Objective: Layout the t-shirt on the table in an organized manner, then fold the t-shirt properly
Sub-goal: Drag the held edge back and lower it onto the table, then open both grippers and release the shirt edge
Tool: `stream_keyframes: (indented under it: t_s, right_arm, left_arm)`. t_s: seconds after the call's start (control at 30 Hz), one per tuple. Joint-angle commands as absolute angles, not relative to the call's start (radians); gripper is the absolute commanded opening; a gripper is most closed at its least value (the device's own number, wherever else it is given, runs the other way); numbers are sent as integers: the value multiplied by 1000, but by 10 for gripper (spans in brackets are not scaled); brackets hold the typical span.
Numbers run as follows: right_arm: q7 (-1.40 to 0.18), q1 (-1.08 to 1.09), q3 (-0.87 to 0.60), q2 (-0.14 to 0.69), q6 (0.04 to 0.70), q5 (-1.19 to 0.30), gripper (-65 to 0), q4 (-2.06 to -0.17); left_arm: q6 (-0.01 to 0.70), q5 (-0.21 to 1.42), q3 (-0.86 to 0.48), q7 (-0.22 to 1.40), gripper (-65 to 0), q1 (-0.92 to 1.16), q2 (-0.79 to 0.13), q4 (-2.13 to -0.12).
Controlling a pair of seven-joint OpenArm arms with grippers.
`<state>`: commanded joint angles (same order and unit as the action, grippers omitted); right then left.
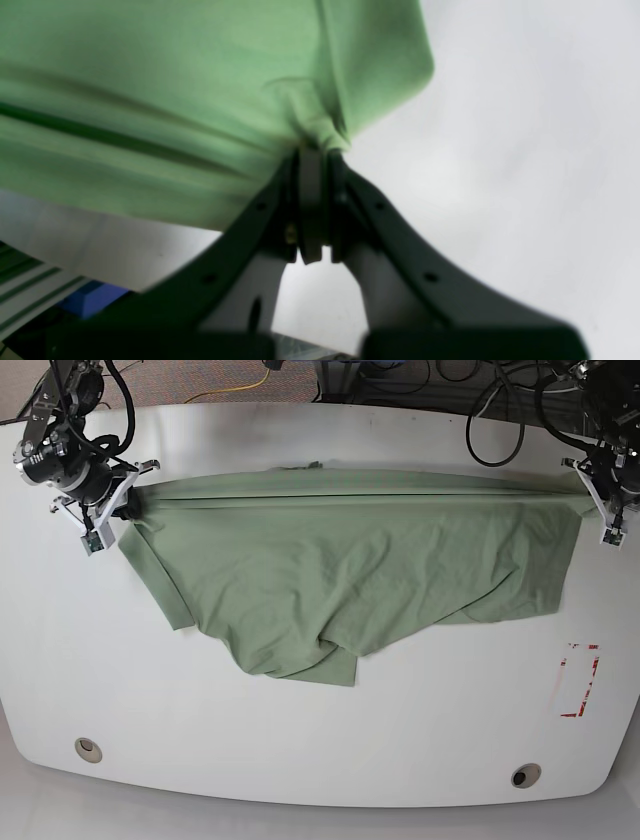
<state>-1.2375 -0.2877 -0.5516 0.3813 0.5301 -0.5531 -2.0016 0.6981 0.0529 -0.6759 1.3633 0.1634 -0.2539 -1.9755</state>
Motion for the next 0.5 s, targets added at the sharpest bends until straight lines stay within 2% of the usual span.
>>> stream_keyframes:
  t_s: [0.17, 0.5]
  right_arm:
    - [-1237, -222, -550, 380, 533, -490, -650, -1951]
    - [-1231, -44, -444, 366, 535, -430, -650, -1802]
  left_arm:
    - [698, 53, -644, 1363, -499, 97, -254, -1963]
    - [698, 51, -559, 1362, -496, -51, -252, -1874]
